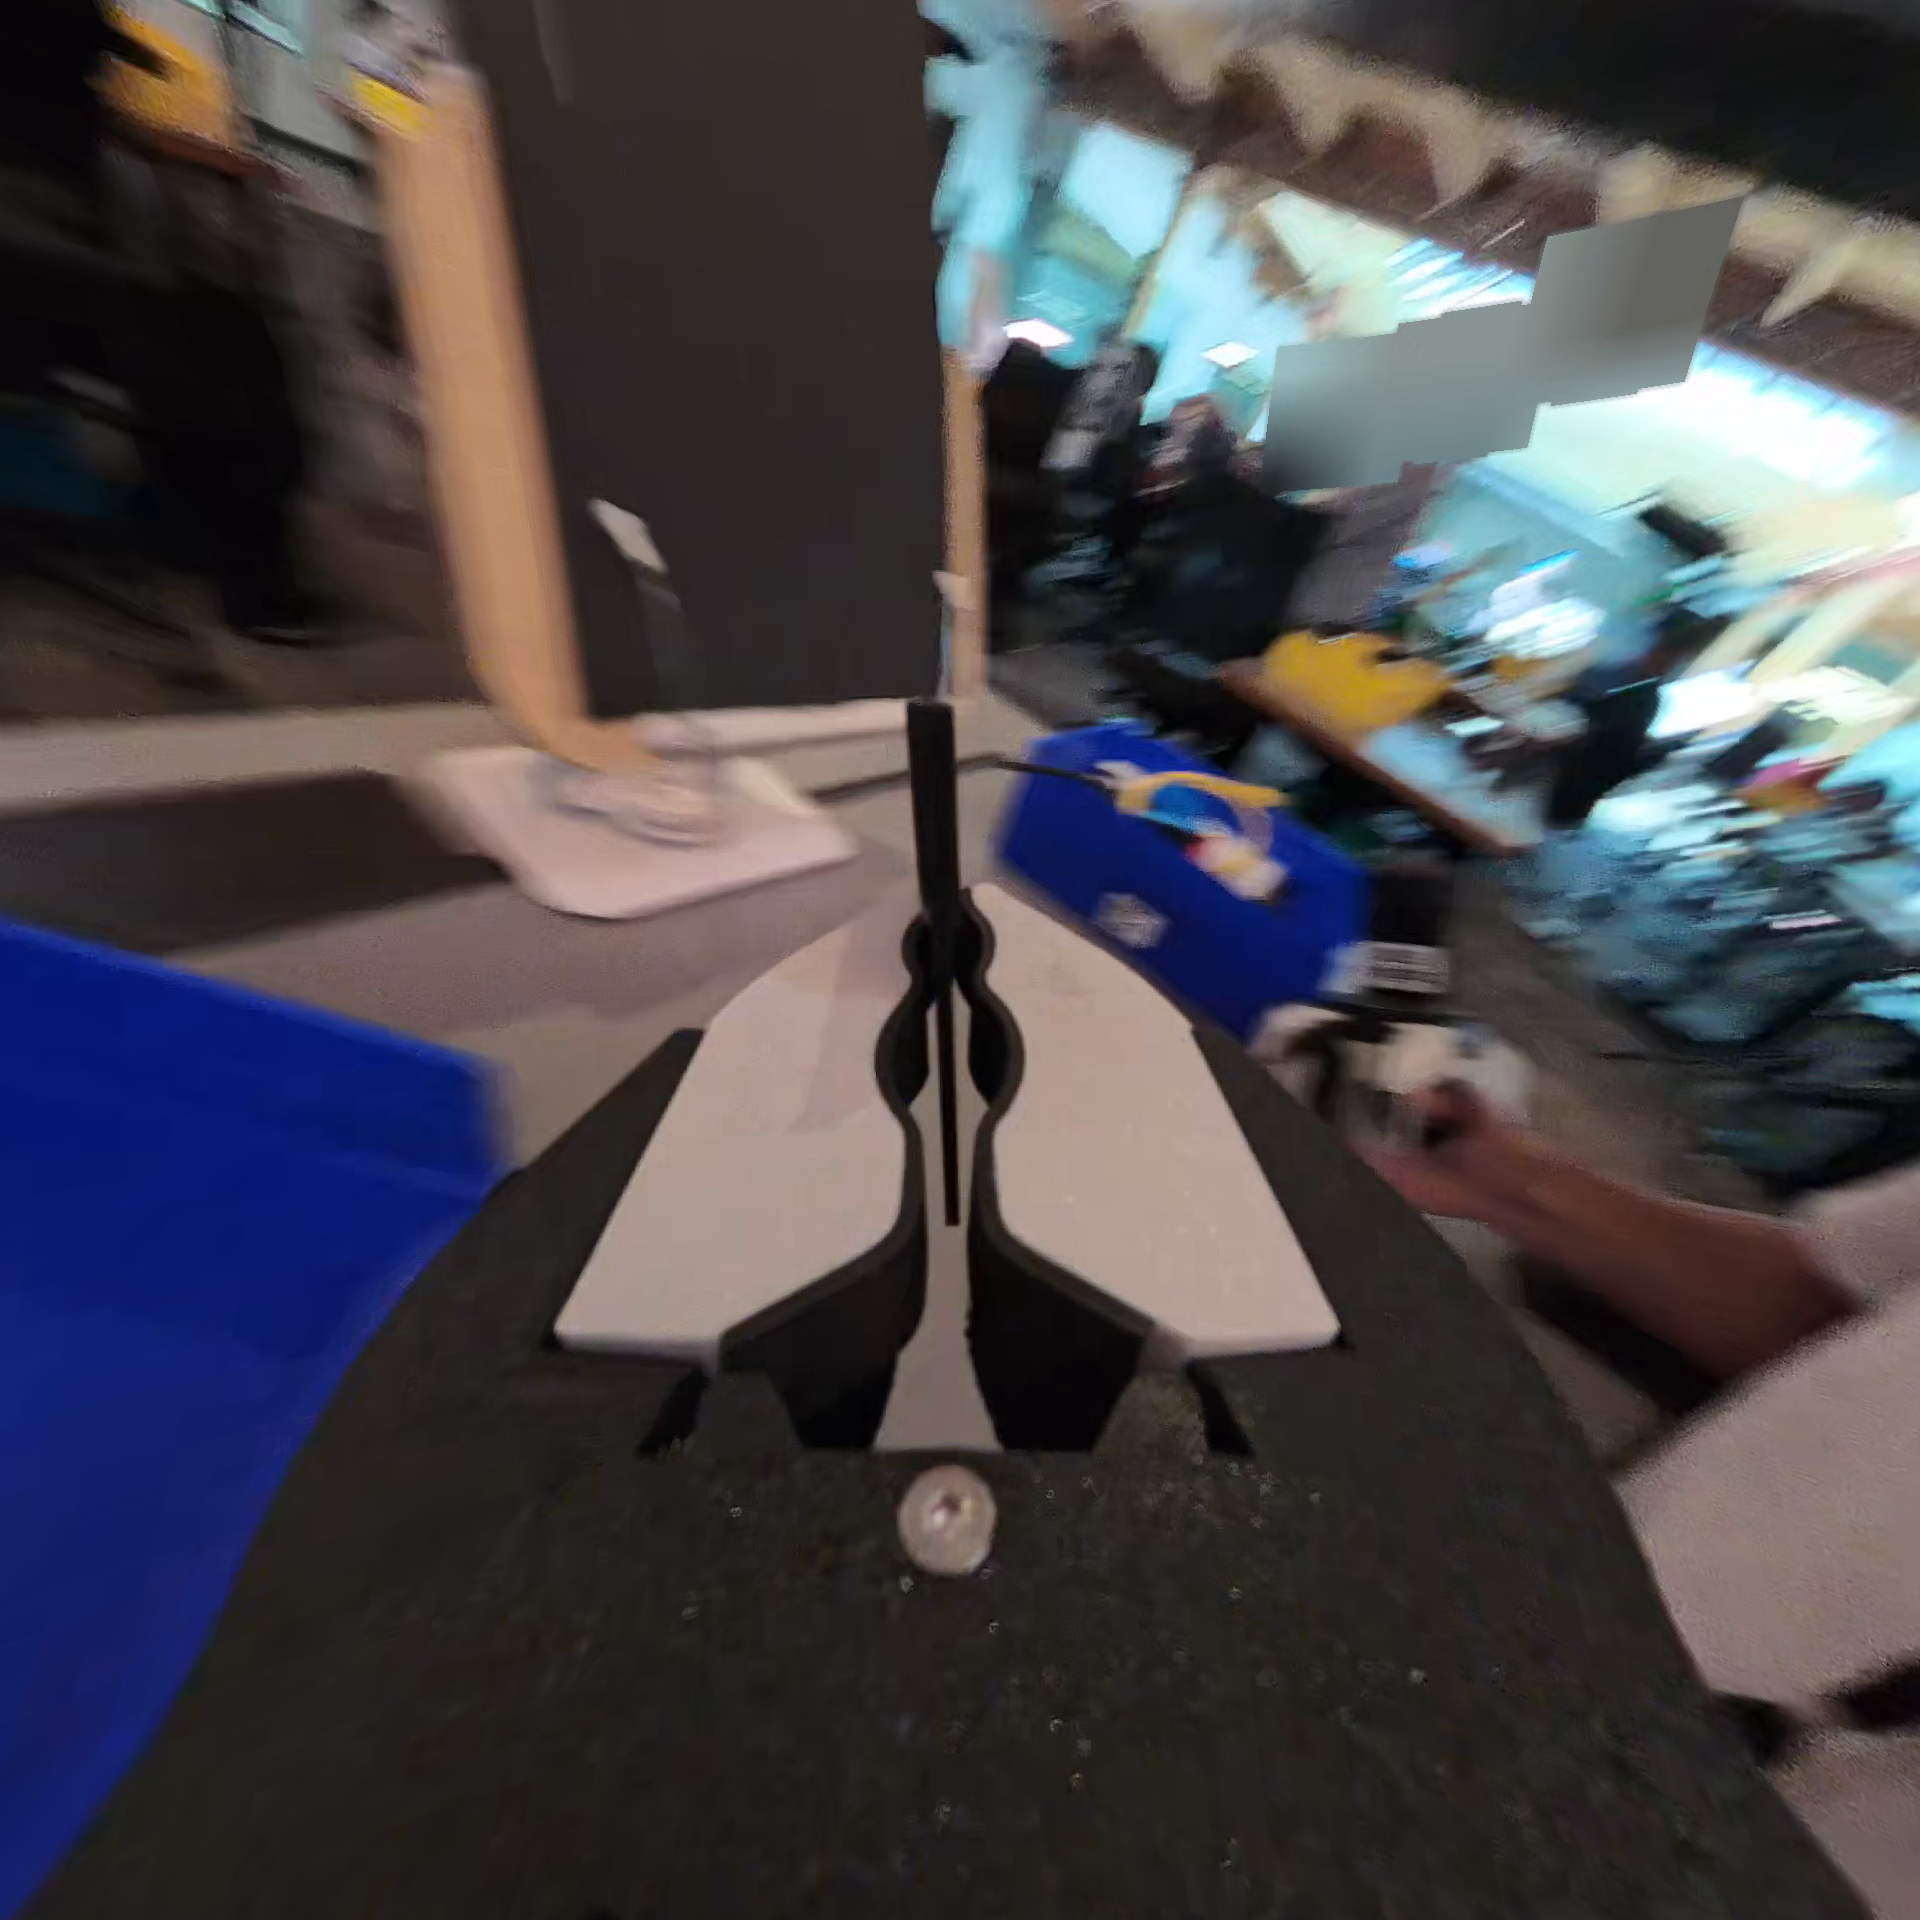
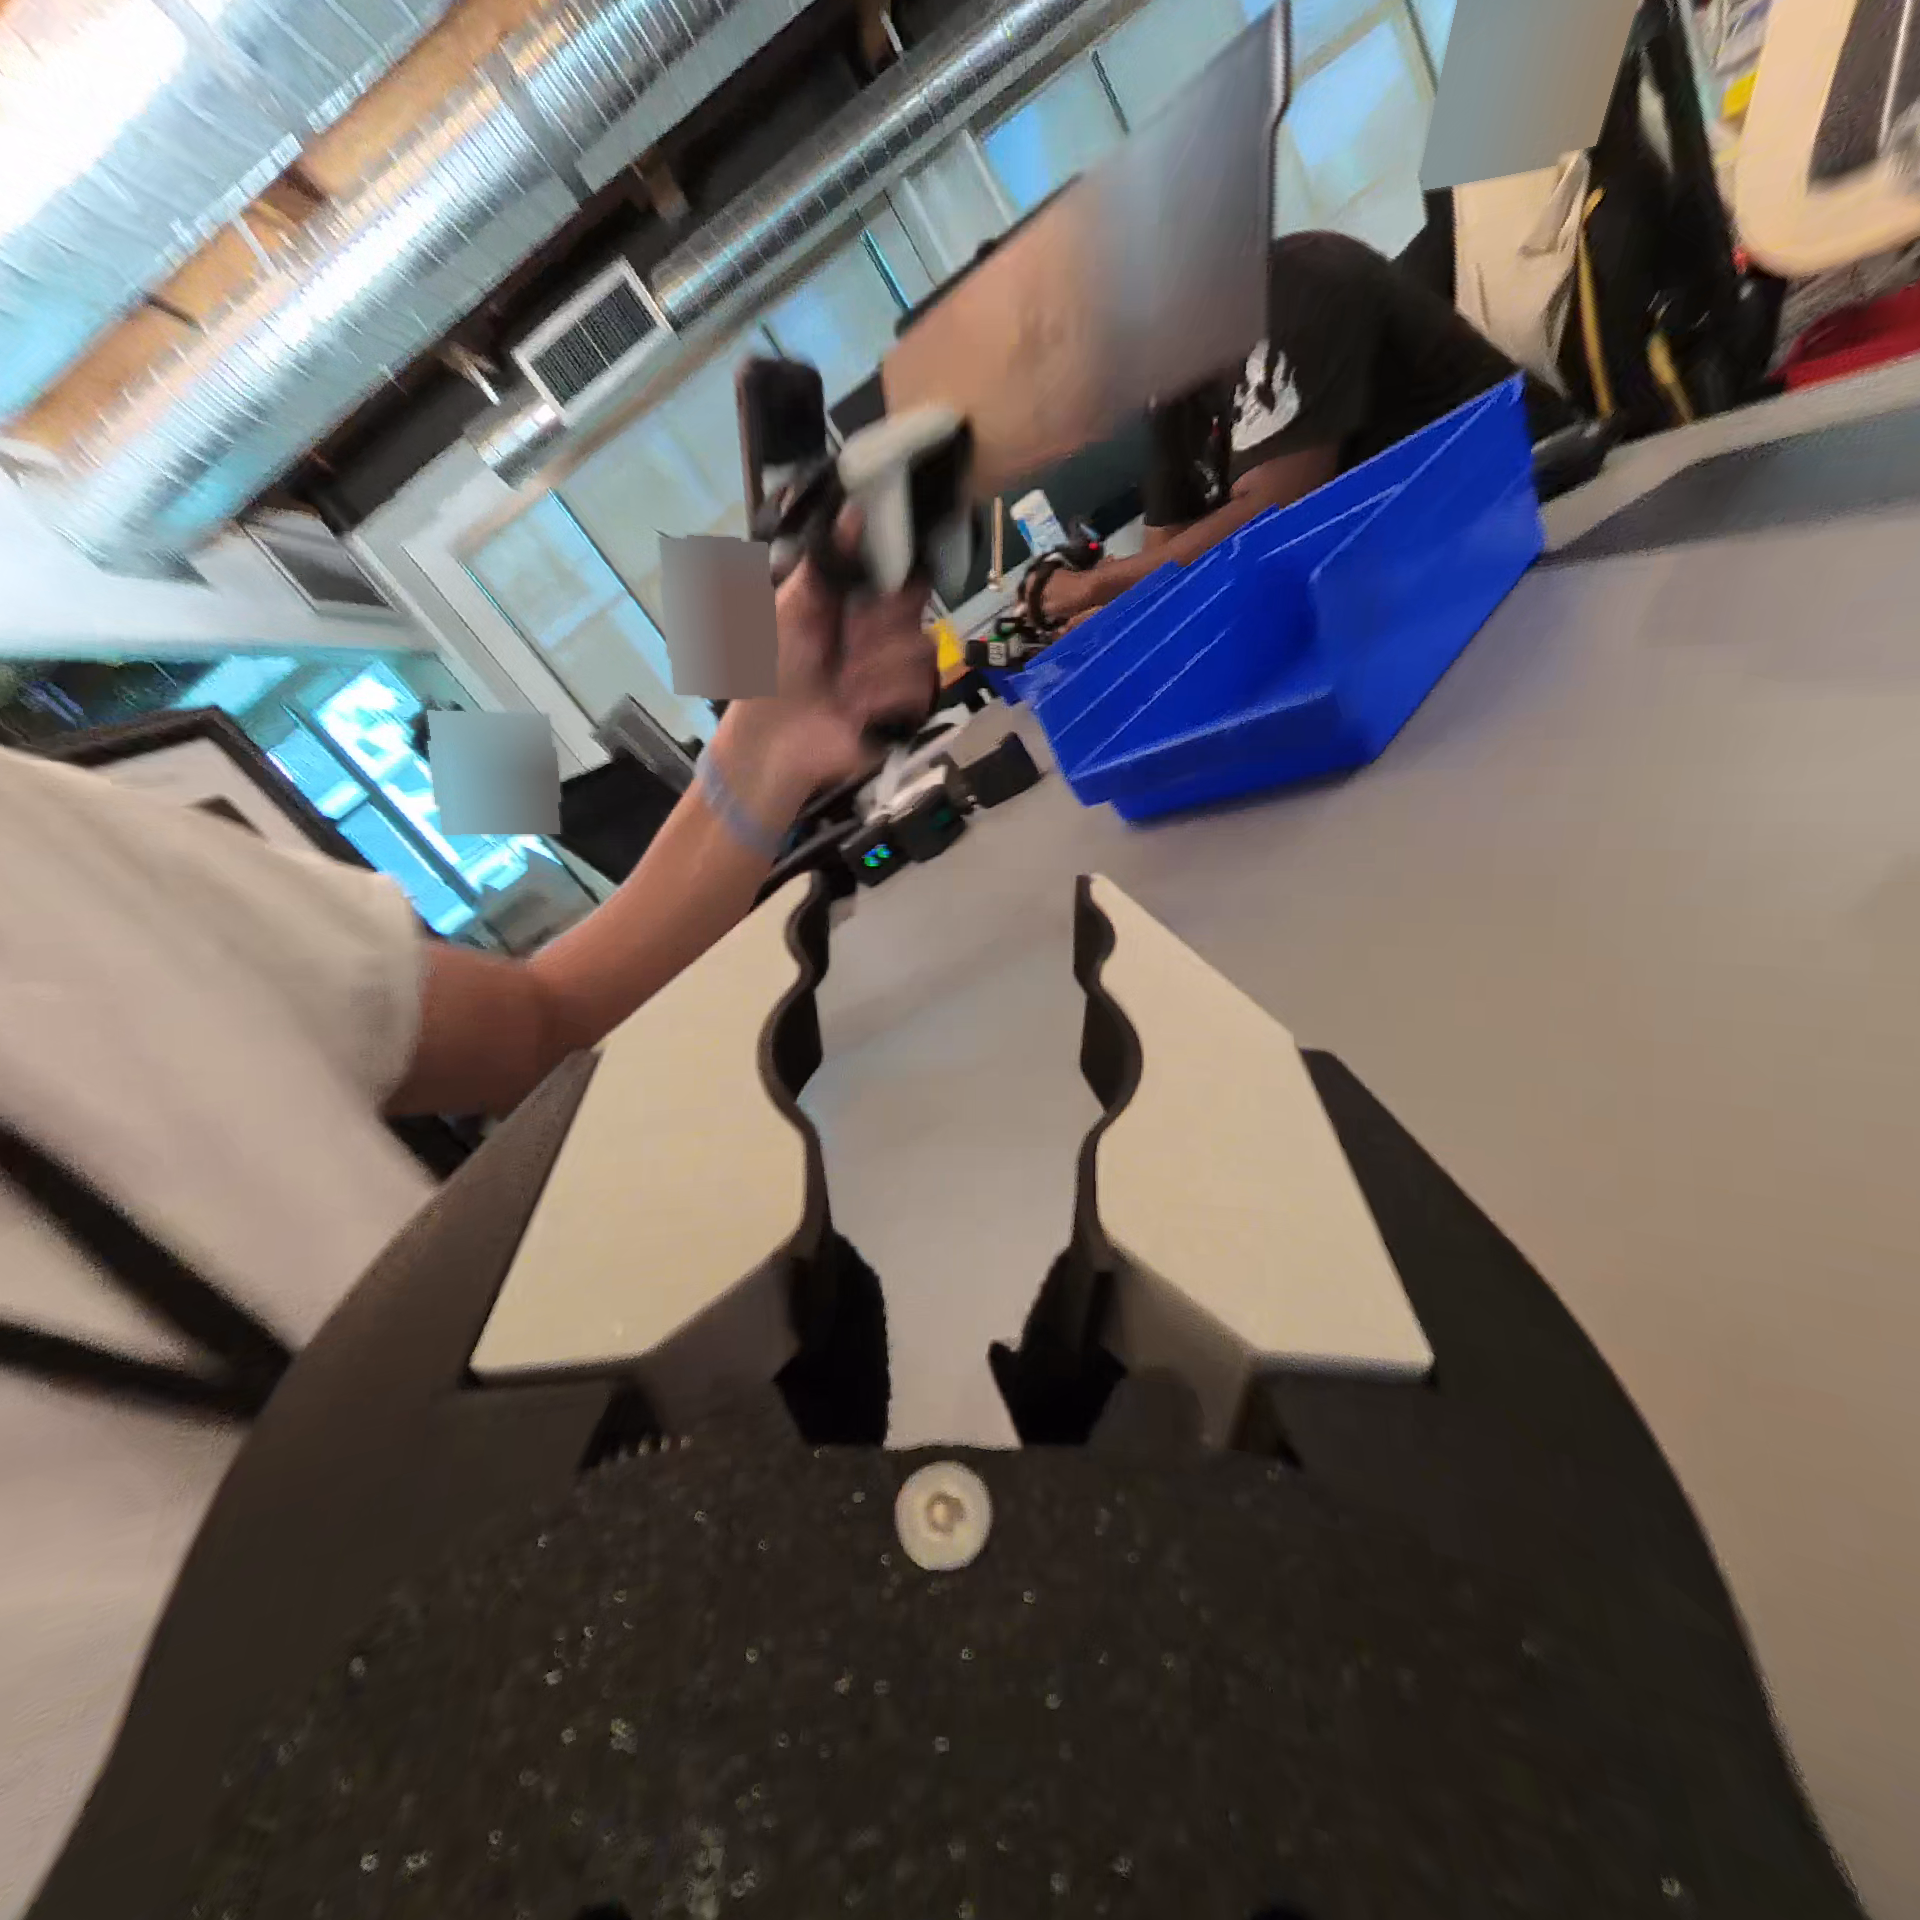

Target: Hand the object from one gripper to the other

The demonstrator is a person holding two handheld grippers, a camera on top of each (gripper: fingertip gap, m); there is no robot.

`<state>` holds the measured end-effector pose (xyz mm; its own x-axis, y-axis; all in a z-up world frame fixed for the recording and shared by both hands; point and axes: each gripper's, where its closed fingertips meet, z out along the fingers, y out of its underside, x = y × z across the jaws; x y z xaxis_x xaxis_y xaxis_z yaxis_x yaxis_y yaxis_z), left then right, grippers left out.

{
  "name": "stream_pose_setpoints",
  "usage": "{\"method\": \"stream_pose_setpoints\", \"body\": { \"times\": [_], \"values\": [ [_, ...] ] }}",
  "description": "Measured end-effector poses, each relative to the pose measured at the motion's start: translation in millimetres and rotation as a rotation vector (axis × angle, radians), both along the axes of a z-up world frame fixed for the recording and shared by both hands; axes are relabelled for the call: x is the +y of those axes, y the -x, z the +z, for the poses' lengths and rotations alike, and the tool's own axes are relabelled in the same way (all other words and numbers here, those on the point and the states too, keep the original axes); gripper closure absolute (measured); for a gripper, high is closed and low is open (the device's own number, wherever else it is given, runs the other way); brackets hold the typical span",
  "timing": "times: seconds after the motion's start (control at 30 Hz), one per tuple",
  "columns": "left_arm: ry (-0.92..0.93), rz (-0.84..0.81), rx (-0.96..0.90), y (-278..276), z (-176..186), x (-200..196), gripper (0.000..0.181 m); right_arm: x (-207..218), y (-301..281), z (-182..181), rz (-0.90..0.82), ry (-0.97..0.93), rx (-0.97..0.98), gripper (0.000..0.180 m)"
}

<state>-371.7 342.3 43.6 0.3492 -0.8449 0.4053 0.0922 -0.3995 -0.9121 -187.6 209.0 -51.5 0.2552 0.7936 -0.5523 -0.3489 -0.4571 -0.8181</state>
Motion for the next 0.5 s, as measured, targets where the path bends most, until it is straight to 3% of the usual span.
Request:
{"method": "stream_pose_setpoints", "body": {
  "times": [0.1, 0.2, 0.3, 0.33, 0.37, 0.5],
  "values": [
    [0.175, -0.226, -0.193, -65.0, -28.0, -60.6, 0.179, 8.2, 8.5, 7.3, 0.058, 0.011, -0.014, 0.133],
    [0.262, -0.351, -0.263, -105.8, -53.1, -99.8, 0.18, 1.6, 4.1, 15.9, 0.122, 0.091, 0.111, 0.133],
    [0.274, -0.412, -0.157, -126.8, -83.3, -122.4, 0.18, -11.6, -7.8, 17.7, 0.159, 0.148, 0.204, 0.146],
    [0.26, -0.427, -0.161, -129.5, -84.8, -127.2, 0.18, -15.4, -10.9, 12.0, 0.166, 0.178, 0.187, 0.156],
    [0.251, -0.446, -0.155, -132.8, -86.6, -132.6, 0.18, -16.3, -14.4, 2.3, 0.154, 0.205, 0.134, 0.178],
    [0.099, -0.41, 0.048, -142.3, -111.4, -135.5, 0.171, -14.1, -30.6, -9.6, 0.093, 0.258, 0.096, 0.178]
  ]
}}
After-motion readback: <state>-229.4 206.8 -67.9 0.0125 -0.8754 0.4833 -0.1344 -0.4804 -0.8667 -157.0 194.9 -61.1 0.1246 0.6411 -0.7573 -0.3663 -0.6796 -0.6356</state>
